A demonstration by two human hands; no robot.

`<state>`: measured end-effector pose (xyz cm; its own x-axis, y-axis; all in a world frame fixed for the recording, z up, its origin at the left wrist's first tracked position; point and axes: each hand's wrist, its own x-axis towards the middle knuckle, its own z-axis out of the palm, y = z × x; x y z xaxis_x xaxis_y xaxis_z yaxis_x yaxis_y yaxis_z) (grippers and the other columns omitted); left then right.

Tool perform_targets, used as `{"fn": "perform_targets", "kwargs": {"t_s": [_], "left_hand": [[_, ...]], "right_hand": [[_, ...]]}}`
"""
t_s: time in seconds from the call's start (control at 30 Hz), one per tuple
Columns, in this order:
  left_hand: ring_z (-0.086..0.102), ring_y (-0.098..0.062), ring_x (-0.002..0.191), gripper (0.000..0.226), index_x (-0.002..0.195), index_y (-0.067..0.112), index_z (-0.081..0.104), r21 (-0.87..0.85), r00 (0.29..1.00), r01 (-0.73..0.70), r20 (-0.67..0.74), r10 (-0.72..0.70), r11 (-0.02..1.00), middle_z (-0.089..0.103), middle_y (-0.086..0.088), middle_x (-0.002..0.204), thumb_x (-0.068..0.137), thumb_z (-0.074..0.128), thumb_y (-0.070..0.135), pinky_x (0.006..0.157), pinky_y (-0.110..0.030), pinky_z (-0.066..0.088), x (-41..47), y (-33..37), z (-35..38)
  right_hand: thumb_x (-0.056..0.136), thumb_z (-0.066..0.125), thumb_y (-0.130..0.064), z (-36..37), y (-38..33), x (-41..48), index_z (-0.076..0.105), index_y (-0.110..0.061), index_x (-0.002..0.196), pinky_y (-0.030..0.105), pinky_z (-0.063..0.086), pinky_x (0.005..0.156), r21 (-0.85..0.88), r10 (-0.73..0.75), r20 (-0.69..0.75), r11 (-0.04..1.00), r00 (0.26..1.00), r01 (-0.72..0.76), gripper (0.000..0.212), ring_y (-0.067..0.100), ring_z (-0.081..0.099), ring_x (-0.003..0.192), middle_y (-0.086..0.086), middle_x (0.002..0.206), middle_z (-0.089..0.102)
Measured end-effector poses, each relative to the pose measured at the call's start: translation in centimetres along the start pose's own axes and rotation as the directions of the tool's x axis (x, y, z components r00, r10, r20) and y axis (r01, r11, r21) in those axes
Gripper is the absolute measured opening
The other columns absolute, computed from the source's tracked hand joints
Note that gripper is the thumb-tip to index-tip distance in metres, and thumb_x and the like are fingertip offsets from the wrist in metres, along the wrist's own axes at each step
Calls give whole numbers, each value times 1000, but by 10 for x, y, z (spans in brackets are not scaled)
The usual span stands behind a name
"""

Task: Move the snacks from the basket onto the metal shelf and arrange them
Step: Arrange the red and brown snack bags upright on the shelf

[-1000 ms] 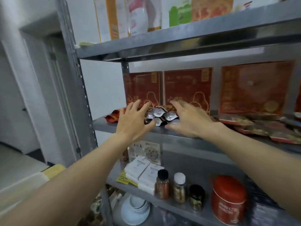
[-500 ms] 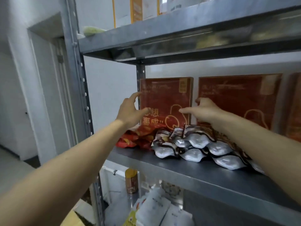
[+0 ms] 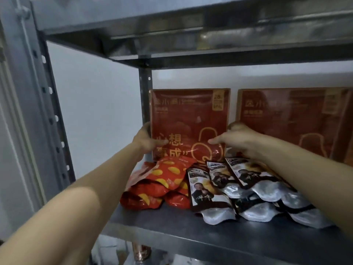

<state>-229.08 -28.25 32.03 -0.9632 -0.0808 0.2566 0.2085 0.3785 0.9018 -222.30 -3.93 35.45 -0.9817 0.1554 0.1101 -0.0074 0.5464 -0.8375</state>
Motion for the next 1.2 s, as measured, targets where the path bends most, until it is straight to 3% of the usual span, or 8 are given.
{"fn": "perform_targets", "kwargs": {"t_s": [0.3, 0.47, 0.6, 0.73, 0.9, 0.97, 1.07, 1.2], "left_hand": [[60, -29, 116, 62, 129, 24, 46, 19, 993, -116, -13, 116, 993, 62, -6, 126, 78, 79, 12, 96, -45, 52, 31, -25, 8], [59, -29, 116, 56, 123, 27, 43, 38, 989, -147, 8, 147, 988, 60, -6, 126, 81, 77, 12, 93, -44, 52, 35, -29, 7], [58, -31, 119, 66, 134, 22, 39, 91, 988, -155, 29, 153, 984, 59, -6, 129, 81, 77, 18, 98, -46, 51, 33, -28, 4], [56, -31, 121, 82, 141, 20, 32, 129, 982, -187, 23, 186, 974, 58, -7, 132, 76, 82, 21, 100, -47, 49, 26, -18, -1], [57, -29, 116, 82, 137, 16, 36, 301, 958, -270, -15, 287, 915, 58, -7, 127, 72, 85, 19, 94, -38, 47, 10, 5, -5], [58, -27, 109, 74, 133, 13, 44, 380, 940, -289, -62, 336, 879, 56, -6, 123, 72, 85, 22, 84, -33, 45, 2, 14, -3], [57, -32, 110, 60, 124, 15, 56, 496, 926, -289, -72, 371, 819, 59, -9, 124, 71, 83, 28, 87, -39, 48, -9, 27, 5], [60, -29, 110, 75, 131, 25, 53, 547, 924, -291, -50, 378, 785, 64, -5, 121, 65, 84, 43, 90, -35, 51, -21, 42, 31]], "right_hand": [[64, 89, -13, 16, -2, 13, 62, -8, 111, 38, 54, 93, -112, 28, -92, 993, 995, -38, 55, 25, 63, 105, 7, 110, 68], [63, 89, -16, 20, 2, 17, 61, -10, 113, 38, 55, 90, -130, 22, -113, 991, 993, -37, 58, 25, 63, 107, 8, 113, 67], [68, 86, -22, 18, -2, 12, 57, -11, 122, 41, 54, 92, -153, 26, -96, 987, 995, -41, 63, 28, 61, 109, 9, 122, 64], [75, 83, -30, 8, -3, 1, 43, -8, 140, 29, 45, 91, -143, 10, -116, 989, 993, -27, 79, 27, 53, 122, 9, 138, 53], [73, 83, -40, -17, -7, -13, 57, -12, 123, 29, 44, 85, -189, -50, -137, 982, 989, 24, 62, 20, 55, 115, 0, 122, 59], [68, 85, -43, -27, -4, -16, 59, -14, 122, 31, 46, 93, -202, -95, -130, 977, 987, 67, 66, 18, 55, 114, -5, 123, 60], [63, 87, -46, -45, 5, -27, 58, -16, 124, 35, 47, 98, -241, -131, -128, 966, 983, 97, 74, 22, 56, 119, -3, 128, 60], [68, 87, -39, -81, 18, -45, 64, -16, 113, 27, 47, 82, -244, -167, -186, 962, 968, 119, 55, 21, 61, 104, 1, 111, 67]]}}
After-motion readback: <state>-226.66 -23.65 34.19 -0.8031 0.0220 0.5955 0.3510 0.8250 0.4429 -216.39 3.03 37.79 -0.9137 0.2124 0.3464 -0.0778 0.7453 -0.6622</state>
